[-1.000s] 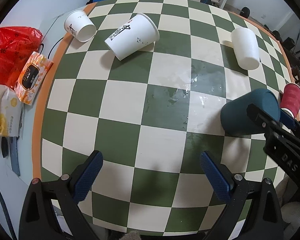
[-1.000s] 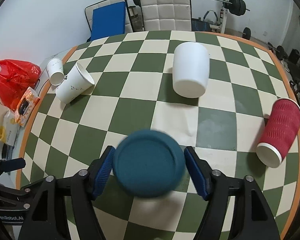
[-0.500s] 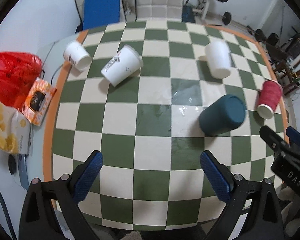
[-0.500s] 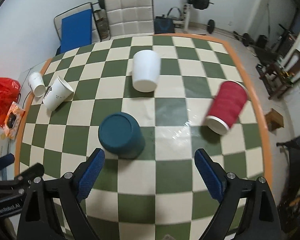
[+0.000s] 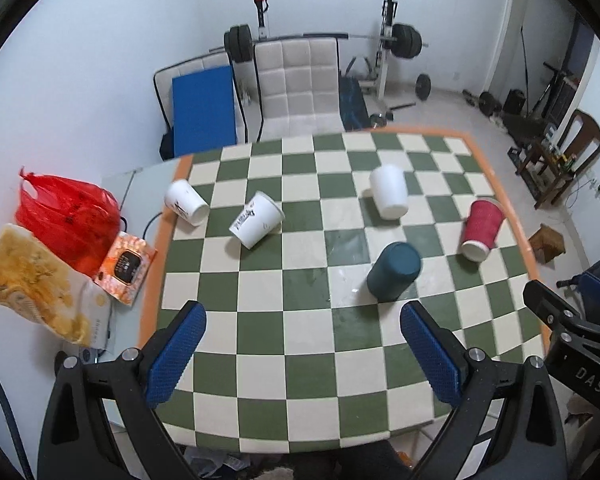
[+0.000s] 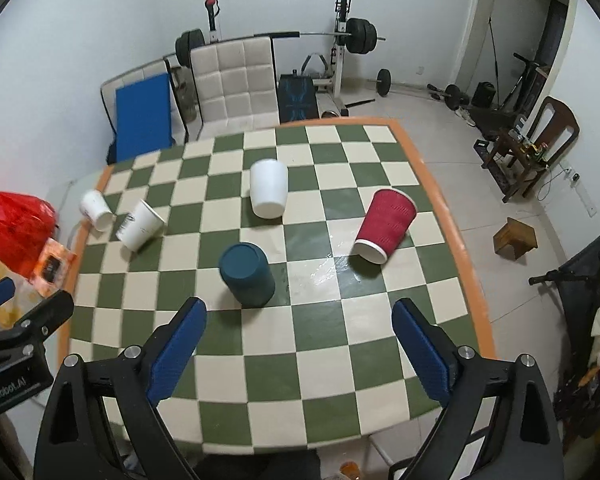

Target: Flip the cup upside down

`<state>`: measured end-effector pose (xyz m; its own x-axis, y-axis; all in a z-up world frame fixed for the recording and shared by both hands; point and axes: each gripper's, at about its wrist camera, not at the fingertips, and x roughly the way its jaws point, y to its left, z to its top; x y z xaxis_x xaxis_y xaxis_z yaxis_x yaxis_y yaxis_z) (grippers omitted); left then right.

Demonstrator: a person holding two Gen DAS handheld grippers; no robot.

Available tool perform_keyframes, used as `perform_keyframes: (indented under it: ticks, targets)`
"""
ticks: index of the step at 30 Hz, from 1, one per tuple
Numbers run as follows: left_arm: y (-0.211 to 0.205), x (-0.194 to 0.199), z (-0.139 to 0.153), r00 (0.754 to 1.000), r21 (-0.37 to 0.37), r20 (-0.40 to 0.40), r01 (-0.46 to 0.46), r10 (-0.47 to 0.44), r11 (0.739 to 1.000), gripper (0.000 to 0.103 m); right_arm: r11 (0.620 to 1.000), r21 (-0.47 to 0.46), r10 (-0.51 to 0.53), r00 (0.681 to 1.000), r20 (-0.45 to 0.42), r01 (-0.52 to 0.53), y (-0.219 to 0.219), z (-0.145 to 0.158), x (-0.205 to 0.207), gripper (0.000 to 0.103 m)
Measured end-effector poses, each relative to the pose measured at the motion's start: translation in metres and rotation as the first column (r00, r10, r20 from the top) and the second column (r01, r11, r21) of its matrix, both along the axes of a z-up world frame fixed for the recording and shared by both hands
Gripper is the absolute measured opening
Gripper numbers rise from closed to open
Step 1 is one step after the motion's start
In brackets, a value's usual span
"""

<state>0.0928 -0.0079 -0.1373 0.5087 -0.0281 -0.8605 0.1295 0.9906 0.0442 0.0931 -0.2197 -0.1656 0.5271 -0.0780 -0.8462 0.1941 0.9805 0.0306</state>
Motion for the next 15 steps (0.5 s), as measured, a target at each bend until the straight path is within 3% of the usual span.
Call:
perform_keyframes:
  ticks: [9, 15]
  targets:
    - [-0.006, -0.048, 0.079, 0.997, -0.038, 0.066, -0.029, 0.032, 0.999, 0.100, 0.999, -0.048, 0.018, 0.992, 0.124, -0.012, -0.004, 0.110, -0.070, 0.097]
    - [-0.013, -0.076, 0.110, 0.995, -0.034, 0.095, -0.029, 0.032, 0.999, 0.100, 0.999, -0.047, 0.029, 0.985, 0.172, -0.021, -0.003, 0.155, -0.106, 0.097]
